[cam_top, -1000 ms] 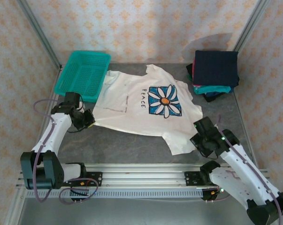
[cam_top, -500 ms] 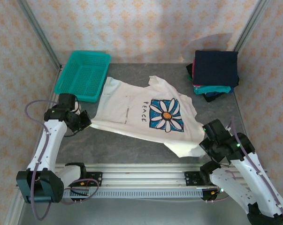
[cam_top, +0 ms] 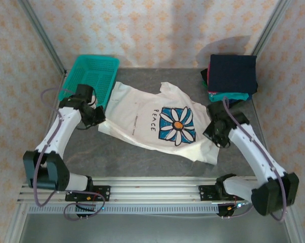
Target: Fold and stack the t-shirts
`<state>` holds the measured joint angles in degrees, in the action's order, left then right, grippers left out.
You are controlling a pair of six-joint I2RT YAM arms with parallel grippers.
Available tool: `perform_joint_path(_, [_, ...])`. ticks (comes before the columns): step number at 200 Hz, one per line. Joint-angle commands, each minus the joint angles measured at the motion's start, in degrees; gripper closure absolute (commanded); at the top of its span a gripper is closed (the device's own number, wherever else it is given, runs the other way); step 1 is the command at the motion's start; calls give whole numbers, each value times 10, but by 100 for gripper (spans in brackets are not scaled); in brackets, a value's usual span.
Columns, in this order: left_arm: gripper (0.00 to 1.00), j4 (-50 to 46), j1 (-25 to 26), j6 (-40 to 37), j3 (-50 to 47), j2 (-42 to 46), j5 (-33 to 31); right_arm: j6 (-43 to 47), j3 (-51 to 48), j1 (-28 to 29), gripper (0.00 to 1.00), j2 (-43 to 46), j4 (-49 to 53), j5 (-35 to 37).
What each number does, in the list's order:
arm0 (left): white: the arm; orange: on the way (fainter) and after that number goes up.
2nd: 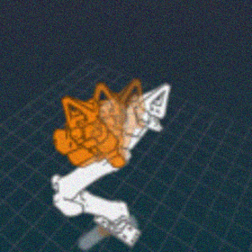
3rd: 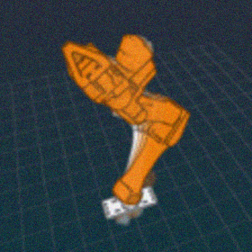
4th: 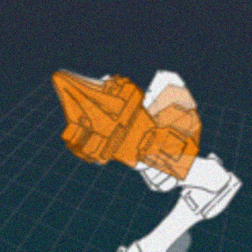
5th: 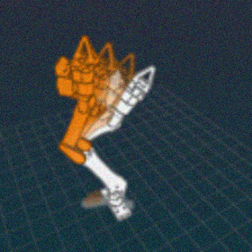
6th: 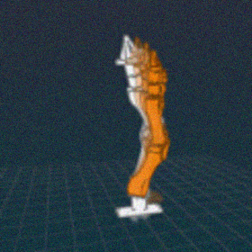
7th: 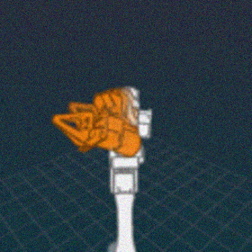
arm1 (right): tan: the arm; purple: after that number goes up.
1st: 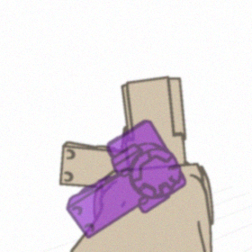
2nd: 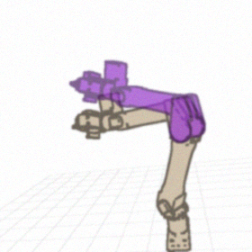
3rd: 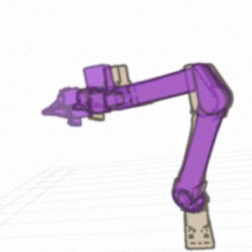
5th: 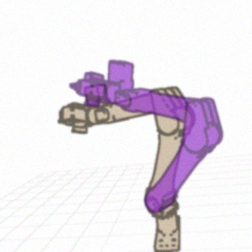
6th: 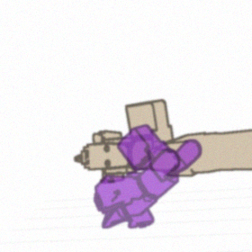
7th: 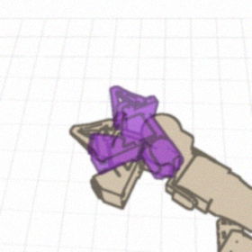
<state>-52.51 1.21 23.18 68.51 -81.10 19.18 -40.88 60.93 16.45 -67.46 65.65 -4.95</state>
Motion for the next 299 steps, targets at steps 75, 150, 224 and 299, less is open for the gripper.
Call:
perform_joint_path(75, [100,19,-7,-47,116,-130,-70,135,106,-65,100,-158,-54,-31])
perform_joint_path(150, [100,19,-16,-54,136,-170,-73,155,150,-79,100,-193,-54,-51])
perform_joint_path(224, [100,42,-16,-58,117,-210,-92,186,228,-89,100,-253,-30,-42])
perform_joint_path(299, [64,52,-16,-49,114,-237,-106,213,323,-90,99,-372,-23,-41])
